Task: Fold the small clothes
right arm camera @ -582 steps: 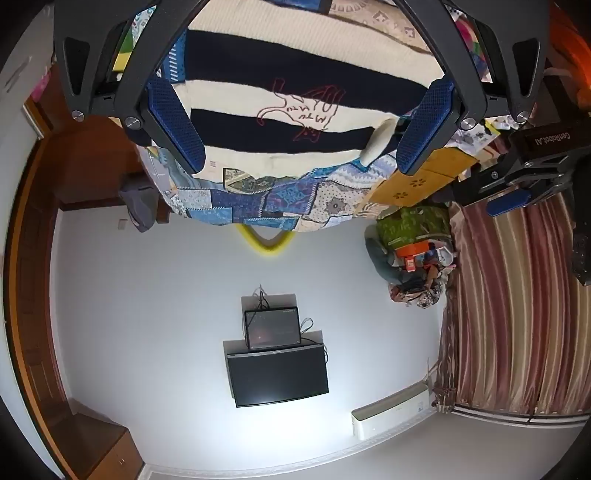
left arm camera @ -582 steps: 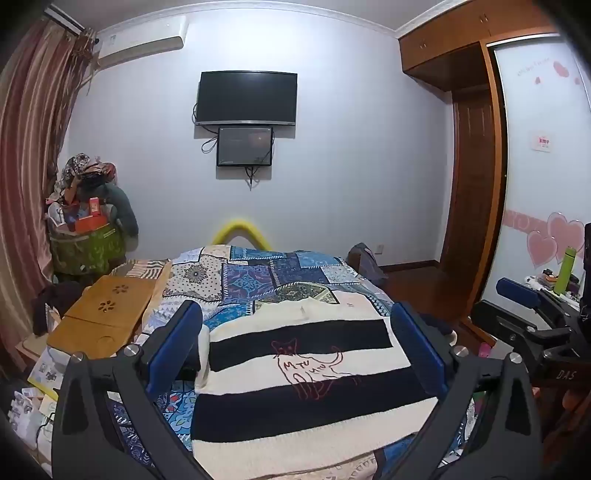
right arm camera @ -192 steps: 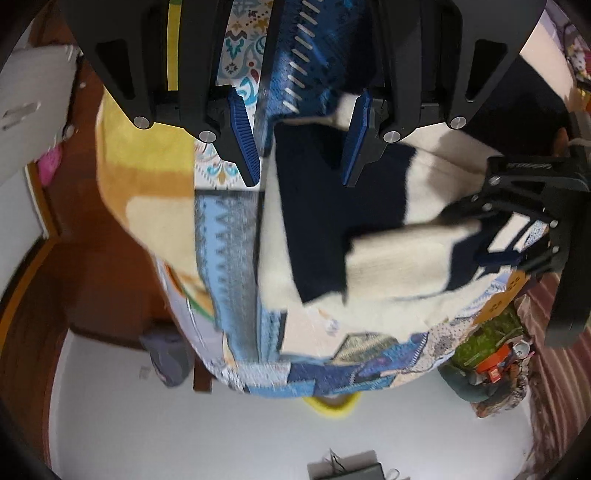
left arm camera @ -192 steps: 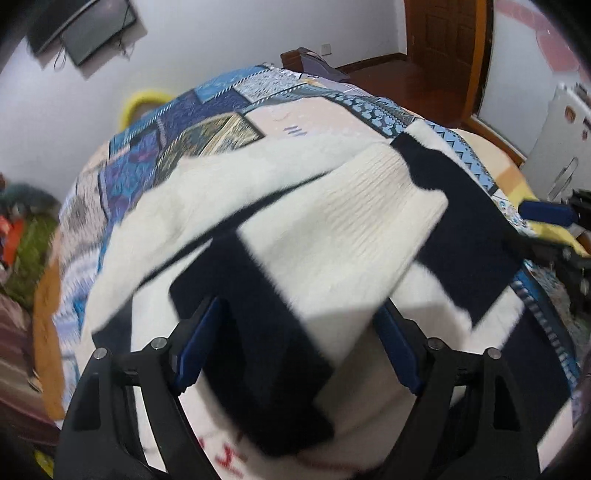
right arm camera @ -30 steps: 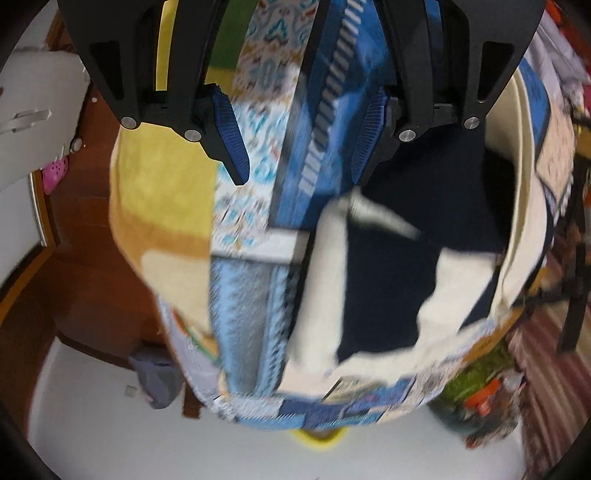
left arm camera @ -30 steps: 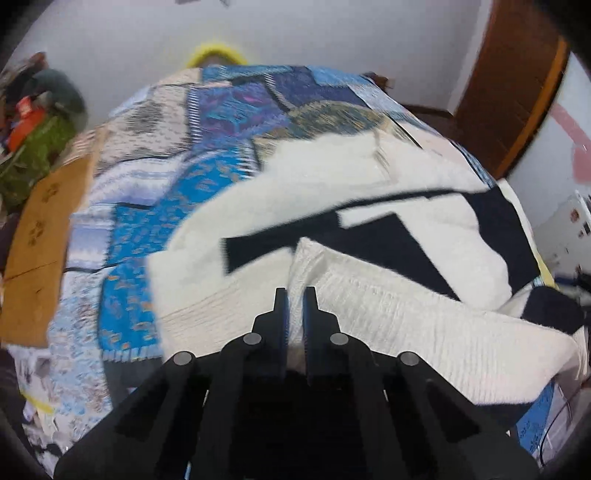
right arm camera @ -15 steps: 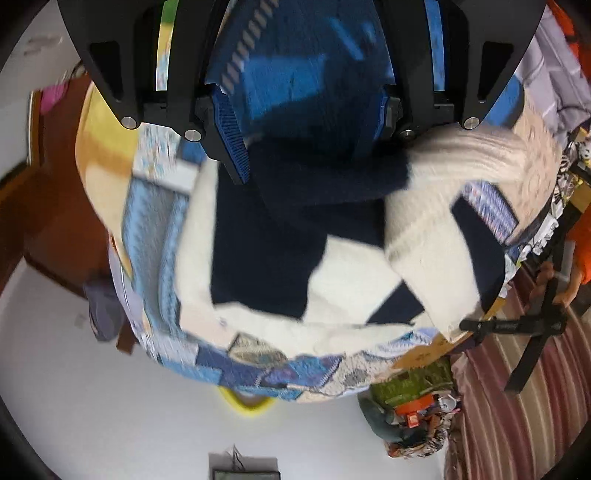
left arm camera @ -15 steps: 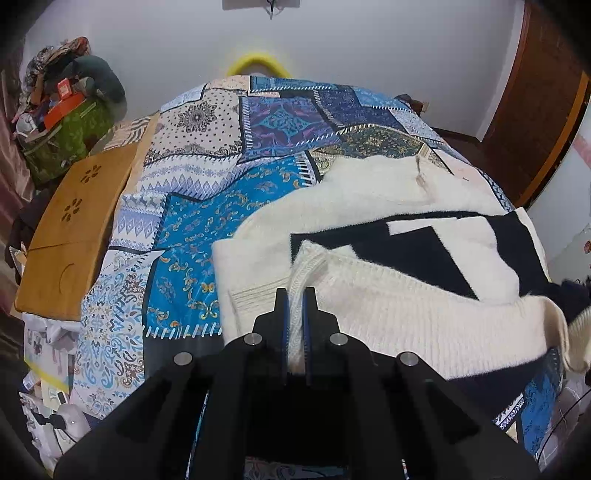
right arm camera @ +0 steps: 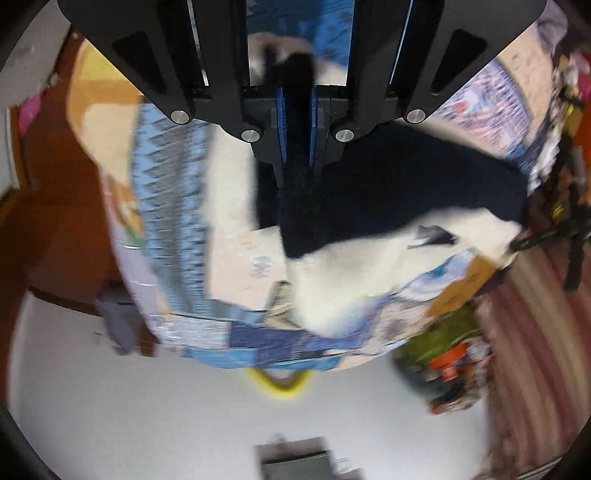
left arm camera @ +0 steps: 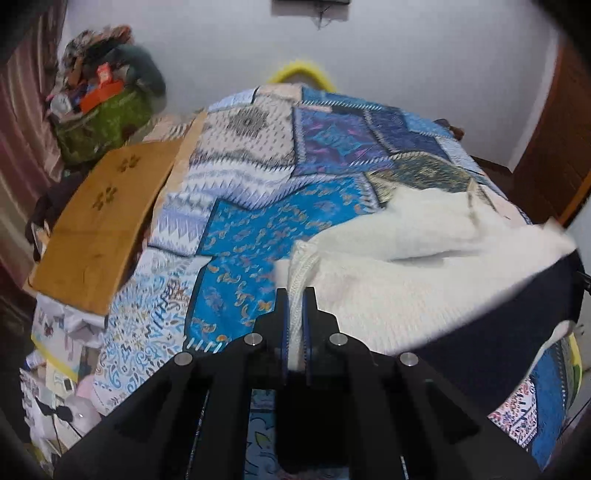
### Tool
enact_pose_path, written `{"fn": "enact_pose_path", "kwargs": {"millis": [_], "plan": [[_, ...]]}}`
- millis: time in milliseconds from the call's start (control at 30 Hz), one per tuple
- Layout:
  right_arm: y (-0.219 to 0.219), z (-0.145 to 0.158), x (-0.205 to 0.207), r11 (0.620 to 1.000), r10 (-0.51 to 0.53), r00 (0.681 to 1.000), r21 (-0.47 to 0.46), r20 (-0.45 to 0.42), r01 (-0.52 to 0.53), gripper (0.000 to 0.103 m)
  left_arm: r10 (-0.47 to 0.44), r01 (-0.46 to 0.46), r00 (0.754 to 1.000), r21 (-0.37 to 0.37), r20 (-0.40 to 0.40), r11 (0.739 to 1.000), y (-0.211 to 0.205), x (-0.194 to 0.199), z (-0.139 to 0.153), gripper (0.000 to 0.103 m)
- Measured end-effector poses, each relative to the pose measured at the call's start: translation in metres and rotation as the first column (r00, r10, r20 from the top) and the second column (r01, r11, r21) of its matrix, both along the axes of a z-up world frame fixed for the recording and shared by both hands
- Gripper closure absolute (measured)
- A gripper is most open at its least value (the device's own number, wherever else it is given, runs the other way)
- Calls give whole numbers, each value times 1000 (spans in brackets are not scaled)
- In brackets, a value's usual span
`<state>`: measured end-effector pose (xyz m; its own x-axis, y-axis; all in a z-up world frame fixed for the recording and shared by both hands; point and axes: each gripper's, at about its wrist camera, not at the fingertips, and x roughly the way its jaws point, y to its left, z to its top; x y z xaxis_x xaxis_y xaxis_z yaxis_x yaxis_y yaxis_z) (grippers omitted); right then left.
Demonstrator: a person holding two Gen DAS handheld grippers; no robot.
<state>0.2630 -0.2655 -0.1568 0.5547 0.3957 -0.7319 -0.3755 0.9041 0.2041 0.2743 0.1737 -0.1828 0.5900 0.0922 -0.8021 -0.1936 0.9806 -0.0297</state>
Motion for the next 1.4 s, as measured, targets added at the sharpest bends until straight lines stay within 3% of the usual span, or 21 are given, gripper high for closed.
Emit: {"fn": "enact_pose_path", "kwargs": {"millis": [233, 300, 367, 600, 633, 667, 700, 800, 900, 1000, 1133, 1233, 1300, 1400], "plan": [[1, -13, 7, 1000, -1, 996, 10, -90, 2, 85, -17, 16, 1000, -37, -27, 999, 4, 8, -18, 97], [3, -14, 13, 999, 11, 993, 32, -117, -8, 64, -20, 19, 999, -35, -25, 999, 3, 11, -17, 97], [6, -14, 20, 998, 24, 992, 57, -123, -17, 58, -25, 24, 999, -25, -25, 999, 1, 15, -16, 97], [16, -19, 58, 995, 18, 991, 102, -135, -5, 61, -35, 35, 999, -2, -36, 999, -4, 27, -19, 97], [16, -19, 59, 994, 11, 991, 108, -133, 4, 66, -36, 36, 999, -6, -36, 999, -5, 29, -18, 97], [17, -19, 61, 994, 3, 992, 110, -129, 11, 84, -38, 37, 999, -11, -31, 999, -5, 30, -17, 97], [18, -19, 63, 994, -2, 992, 105, -125, 15, 94, -40, 39, 999, -13, -11, 999, -5, 31, -12, 97], [14, -10, 57, 995, -9, 998, 103, -57, 15, 94, -44, 45, 998, -13, 48, 999, -4, 33, 0, 97], [8, -2, 51, 997, -31, 999, 71, 13, 30, 95, -27, 28, 999, -29, 35, 999, -1, 45, -4, 97], [3, -8, 57, 998, -60, 998, 28, -3, 60, 94, -16, 16, 1000, -25, -20, 1000, 0, 57, -21, 97], [-3, -23, 62, 998, -65, 993, 6, -96, 66, 91, -30, 27, 992, -26, -123, 999, -3, 61, -48, 96], [-10, -18, 47, 998, -55, 991, 17, -119, 58, 87, -48, 44, 991, -41, -125, 998, -4, 45, -47, 85], [-14, -13, 33, 999, -43, 993, 7, -113, 44, 74, -52, 47, 992, -47, -115, 998, -3, 31, -42, 69], [-19, -9, 3, 1000, -20, 995, -6, -98, 20, 64, -60, 56, 993, -44, -100, 997, -4, 2, -37, 57]]}}
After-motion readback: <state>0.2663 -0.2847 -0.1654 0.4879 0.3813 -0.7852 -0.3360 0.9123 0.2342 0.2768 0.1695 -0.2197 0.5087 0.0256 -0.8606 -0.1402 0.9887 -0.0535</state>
